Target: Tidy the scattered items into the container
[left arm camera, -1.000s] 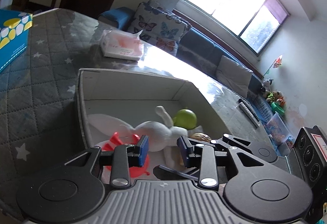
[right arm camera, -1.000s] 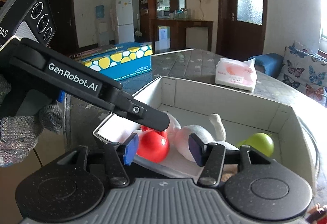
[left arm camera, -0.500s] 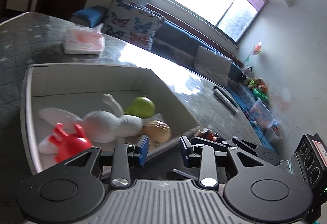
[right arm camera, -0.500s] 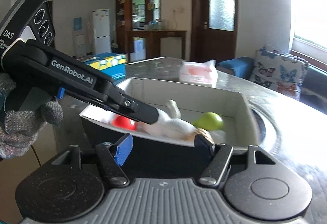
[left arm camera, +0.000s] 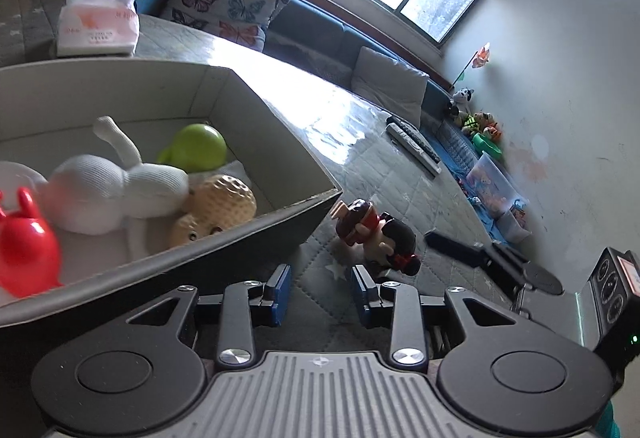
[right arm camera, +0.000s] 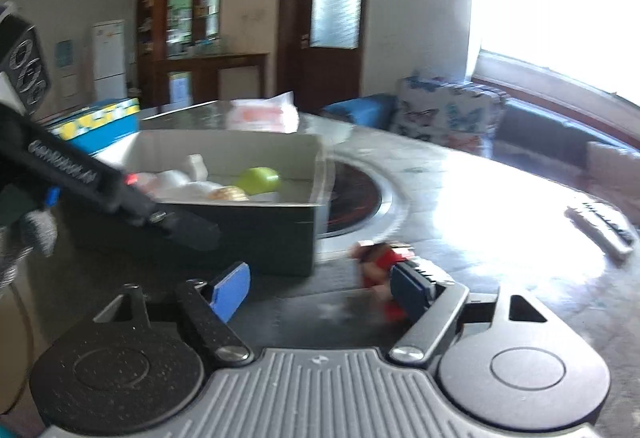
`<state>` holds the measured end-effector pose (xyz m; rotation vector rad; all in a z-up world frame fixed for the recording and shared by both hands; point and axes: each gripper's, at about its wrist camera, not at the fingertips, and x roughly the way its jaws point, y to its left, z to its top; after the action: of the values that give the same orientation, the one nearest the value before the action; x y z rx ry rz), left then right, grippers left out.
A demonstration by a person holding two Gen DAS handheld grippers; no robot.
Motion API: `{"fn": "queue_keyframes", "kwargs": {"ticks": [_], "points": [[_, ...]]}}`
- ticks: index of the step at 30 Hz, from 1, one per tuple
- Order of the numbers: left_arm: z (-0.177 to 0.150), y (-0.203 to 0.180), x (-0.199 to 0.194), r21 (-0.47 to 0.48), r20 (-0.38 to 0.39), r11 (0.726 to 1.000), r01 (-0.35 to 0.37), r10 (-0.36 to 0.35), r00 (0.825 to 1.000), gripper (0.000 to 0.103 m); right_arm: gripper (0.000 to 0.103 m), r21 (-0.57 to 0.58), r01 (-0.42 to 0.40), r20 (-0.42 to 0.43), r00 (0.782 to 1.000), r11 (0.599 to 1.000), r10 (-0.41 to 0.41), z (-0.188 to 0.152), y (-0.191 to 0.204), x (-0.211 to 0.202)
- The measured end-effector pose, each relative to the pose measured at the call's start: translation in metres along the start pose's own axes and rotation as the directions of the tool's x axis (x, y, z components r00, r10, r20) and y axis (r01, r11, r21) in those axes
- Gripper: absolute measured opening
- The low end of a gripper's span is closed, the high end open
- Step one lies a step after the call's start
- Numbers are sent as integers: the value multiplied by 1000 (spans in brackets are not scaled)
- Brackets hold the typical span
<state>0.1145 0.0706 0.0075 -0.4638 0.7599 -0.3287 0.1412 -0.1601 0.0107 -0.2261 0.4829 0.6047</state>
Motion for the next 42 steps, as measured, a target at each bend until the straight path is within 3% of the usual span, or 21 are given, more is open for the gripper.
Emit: {"fn": "queue_keyframes", "kwargs": {"ticks": [3, 11, 17, 20, 31, 42], "points": [[0, 1, 5, -15, -1, 1000, 8, -8, 1000, 35, 91, 22, 26, -20, 999, 999, -26, -1, -19, 11], [-1, 1, 22, -40, -20, 999, 12, -13, 1000, 35, 89, 57, 19, -99, 995, 998, -13, -13, -45, 51], [-2, 3, 26, -54, -30, 998, 9, -10, 1000, 35, 72, 54, 26, -129, 991, 998, -18, -18, -46, 61], [-2, 4, 27, -56, -32, 998, 11, -13, 999, 35, 62, 66, 37, -128, 991, 997, -29, -18, -48, 56], [-5, 5, 24, -51, -43, 998, 35, -37, 998, 36, 62, 46, -38, -138, 989, 998, 44, -29, -25, 23], [-11, 5, 9, -8, -29, 996, 86, -86, 996, 37, 62, 47, -186, -126, 974, 982, 190, -39, 8, -7]]}}
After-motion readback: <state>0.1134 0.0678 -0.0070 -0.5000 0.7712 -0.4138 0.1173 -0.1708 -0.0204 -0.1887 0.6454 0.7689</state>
